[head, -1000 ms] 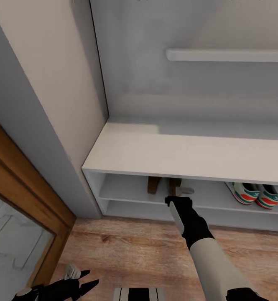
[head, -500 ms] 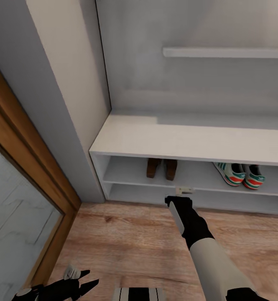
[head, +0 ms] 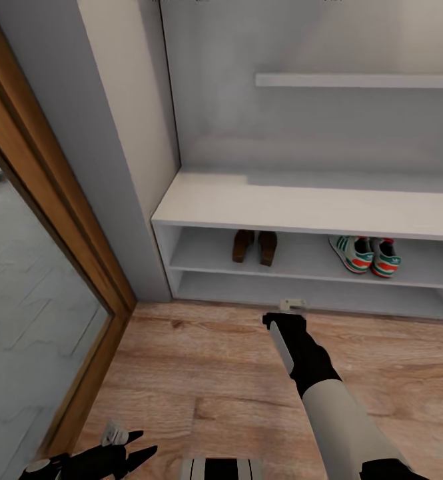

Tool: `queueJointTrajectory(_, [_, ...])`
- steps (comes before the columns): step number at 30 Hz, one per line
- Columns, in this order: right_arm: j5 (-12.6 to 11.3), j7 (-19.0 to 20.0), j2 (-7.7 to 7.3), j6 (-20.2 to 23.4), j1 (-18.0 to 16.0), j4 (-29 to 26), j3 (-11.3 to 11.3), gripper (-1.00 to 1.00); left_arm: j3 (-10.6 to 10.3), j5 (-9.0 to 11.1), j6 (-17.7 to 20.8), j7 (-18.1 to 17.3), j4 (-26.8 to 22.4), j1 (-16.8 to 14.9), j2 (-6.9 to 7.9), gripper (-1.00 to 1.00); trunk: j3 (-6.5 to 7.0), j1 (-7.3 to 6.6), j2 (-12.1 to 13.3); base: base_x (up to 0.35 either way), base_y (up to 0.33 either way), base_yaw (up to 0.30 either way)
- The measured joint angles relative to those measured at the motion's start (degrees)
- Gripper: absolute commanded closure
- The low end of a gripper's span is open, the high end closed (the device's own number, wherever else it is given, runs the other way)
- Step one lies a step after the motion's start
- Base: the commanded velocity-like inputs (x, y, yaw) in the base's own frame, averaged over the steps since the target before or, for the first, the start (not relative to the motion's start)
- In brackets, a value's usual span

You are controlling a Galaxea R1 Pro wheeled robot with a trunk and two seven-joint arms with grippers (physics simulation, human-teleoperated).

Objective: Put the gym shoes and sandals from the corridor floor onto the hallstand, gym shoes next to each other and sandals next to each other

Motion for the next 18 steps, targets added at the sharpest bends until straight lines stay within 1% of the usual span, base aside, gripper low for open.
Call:
queueJointTrajectory(4, [0.0,0.0,0.0,-0.01,0.0,0.0,0.0,-1.0,0.03,0.0,0.01,0.0,0.0,0.0,0.0,-1.0,0.0,0.0,0.0,-0.331,0.0,0.0])
queueJointTrajectory(13, [0.0,-0.01,0.0,-0.06,0.09,-0.01,0.0,-1.0,0.27,0.0,0.01,0.0,0.01,0.0,0.0,-1.0,0.22,-0.01,0.0,-0.269,0.0,-0.065])
queueJointTrajectory(18, [0.03,0.0,0.0,-0.07,0.09,0.28,0.06,-1.0,-0.01,0.03,-0.06,-0.08,0.0,0.0,0.07,-1.0,0.24,-0.04,0.0,-0.01,0.0,-0.002])
